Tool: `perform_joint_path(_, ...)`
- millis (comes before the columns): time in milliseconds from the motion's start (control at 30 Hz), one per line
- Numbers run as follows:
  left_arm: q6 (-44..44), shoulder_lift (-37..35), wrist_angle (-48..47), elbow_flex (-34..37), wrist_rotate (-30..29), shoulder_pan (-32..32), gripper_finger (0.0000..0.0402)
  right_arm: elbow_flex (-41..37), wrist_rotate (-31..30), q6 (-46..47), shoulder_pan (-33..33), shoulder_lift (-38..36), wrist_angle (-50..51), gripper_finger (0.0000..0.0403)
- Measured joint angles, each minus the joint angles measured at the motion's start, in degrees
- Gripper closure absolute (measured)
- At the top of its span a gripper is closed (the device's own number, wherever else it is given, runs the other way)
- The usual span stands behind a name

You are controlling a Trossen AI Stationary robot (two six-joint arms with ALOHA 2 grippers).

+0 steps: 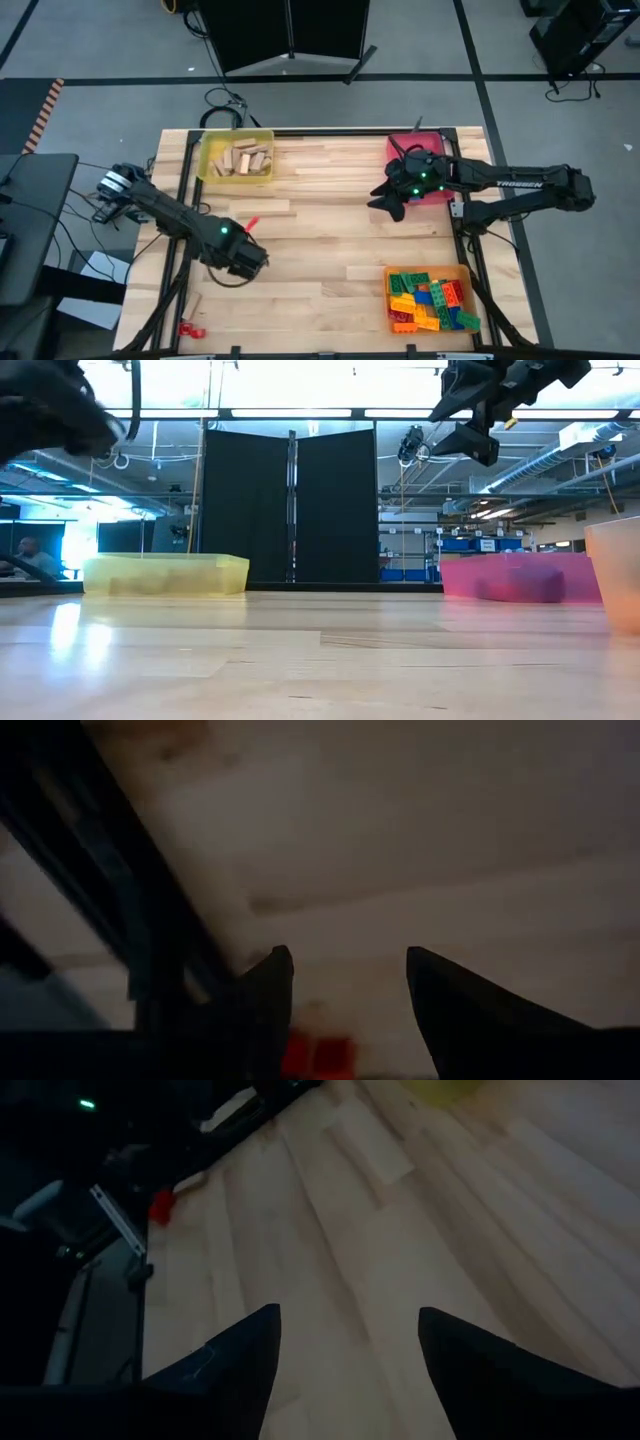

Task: Sort blocks by size

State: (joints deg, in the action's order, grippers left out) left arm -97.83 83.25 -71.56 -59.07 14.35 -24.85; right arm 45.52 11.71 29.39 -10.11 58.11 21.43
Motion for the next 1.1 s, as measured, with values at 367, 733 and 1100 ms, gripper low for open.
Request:
perform_joint_path(367, 22.6, 8.2, 8.4, 9.8, 21.7, 0.0, 0.0199, 0.0, -5.2, 0.4, 5.0, 0.0, 0.1, 0.0152)
perform_joint_path(733, 25.8, 9.9, 19.8, 21.6, 32.9, 0.0, 0.02, 0.0, -9.9, 0.6, 8.3, 0.0, 0.5, 0.0155)
perform_joint_path(1100, 21.3, 9.9, 31.4, 27.0, 36.1, -1.4, 0.02, 0.0, -10.7, 0.6, 8.3, 0.0, 0.5, 0.016)
